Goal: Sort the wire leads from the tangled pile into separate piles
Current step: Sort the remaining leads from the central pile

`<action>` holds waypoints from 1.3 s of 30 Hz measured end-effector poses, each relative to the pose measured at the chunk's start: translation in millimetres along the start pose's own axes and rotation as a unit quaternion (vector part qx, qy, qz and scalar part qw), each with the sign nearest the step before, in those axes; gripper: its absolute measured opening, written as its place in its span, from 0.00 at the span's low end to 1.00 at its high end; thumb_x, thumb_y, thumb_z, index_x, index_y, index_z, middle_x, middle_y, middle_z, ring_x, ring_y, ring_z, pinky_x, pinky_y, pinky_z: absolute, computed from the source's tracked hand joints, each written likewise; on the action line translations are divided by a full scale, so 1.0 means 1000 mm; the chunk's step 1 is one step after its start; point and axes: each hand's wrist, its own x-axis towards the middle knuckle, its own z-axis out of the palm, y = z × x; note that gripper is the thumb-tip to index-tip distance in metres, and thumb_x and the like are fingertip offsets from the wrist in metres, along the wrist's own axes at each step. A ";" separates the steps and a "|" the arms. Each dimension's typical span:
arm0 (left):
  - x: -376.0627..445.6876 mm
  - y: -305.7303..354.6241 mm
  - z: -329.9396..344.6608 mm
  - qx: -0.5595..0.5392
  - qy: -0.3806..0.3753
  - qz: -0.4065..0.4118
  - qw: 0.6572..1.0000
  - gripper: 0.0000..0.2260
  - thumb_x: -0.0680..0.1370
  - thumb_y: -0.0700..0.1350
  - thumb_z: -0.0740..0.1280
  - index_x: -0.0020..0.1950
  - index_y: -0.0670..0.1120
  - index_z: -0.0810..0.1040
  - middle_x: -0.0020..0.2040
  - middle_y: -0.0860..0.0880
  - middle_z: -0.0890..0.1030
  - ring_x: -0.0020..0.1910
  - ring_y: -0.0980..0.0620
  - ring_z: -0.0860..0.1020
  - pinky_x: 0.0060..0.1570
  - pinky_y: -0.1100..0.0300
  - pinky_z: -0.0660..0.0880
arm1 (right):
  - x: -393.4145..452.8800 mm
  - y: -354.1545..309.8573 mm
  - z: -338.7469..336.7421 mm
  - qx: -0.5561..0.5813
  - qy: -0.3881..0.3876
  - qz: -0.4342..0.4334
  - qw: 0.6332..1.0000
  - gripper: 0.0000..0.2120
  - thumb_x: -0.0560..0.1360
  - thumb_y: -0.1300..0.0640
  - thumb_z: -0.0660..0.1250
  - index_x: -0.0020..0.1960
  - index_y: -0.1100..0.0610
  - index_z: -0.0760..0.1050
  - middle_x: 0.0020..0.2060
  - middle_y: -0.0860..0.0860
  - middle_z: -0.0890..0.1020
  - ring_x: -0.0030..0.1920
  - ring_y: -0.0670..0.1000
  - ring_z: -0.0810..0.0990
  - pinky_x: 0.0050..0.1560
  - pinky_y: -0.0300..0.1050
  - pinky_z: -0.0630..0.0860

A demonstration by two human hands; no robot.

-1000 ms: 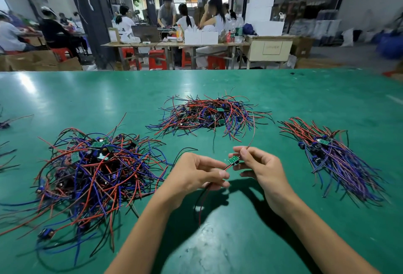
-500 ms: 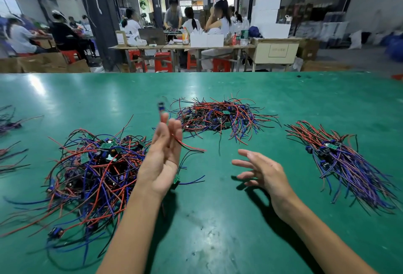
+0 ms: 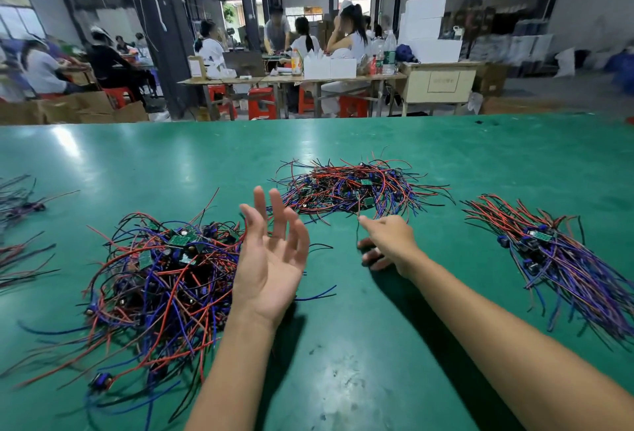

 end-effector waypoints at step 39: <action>-0.004 -0.038 -0.004 0.592 0.012 0.188 0.784 0.09 0.72 0.36 0.77 0.52 0.43 0.86 0.42 0.45 0.86 0.38 0.51 0.83 0.38 0.58 0.82 | -0.108 0.043 -0.024 0.094 -0.048 -0.071 0.992 0.18 0.84 0.55 0.60 0.40 0.56 0.83 0.33 0.55 0.85 0.28 0.48 0.77 0.27 0.36 0.70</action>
